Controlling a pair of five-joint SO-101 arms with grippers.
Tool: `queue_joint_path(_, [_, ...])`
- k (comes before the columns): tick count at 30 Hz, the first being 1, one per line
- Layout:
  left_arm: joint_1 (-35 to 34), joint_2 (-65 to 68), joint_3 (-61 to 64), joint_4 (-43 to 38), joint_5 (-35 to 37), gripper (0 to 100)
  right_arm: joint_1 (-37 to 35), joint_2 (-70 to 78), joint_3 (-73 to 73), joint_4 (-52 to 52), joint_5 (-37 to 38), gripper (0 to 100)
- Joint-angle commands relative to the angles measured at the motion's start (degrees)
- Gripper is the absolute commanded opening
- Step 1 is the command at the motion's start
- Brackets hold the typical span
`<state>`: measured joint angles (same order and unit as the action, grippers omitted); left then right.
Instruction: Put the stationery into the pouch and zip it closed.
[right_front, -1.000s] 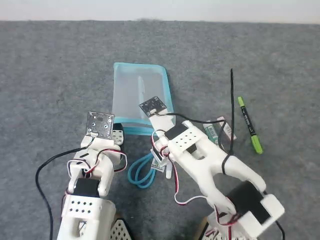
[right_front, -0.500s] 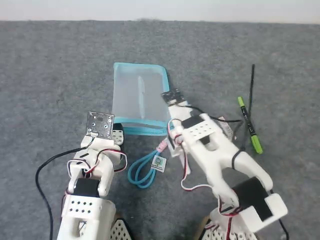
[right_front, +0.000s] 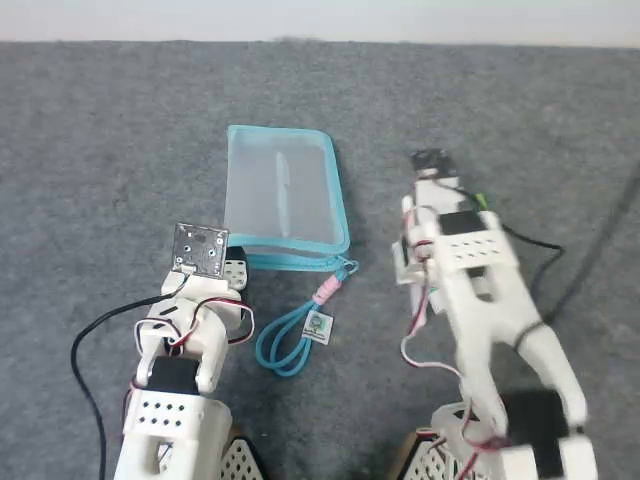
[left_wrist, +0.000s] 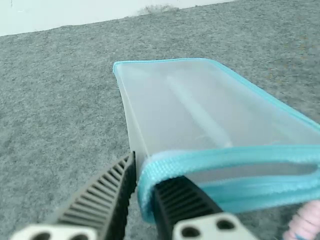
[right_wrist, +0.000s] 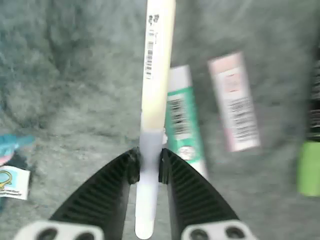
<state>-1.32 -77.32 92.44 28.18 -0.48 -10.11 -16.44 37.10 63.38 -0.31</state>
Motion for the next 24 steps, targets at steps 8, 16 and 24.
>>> queue_joint_path(8, [0.0, -1.49, -0.84, -0.97, -0.79, 1, 22.02, -7.78, -13.98, 10.07, 27.16, 0.7])
queue_joint_path(16, [0.0, -1.49, -0.75, -0.88, -0.79, 1, 31.6, 14.55, -28.75, 9.27, 43.43, 0.8])
queue_joint_path(24, [0.0, -1.49, -0.84, 0.09, -0.79, 1, 33.71, 32.04, -32.18, -0.57, 43.78, 1.1])
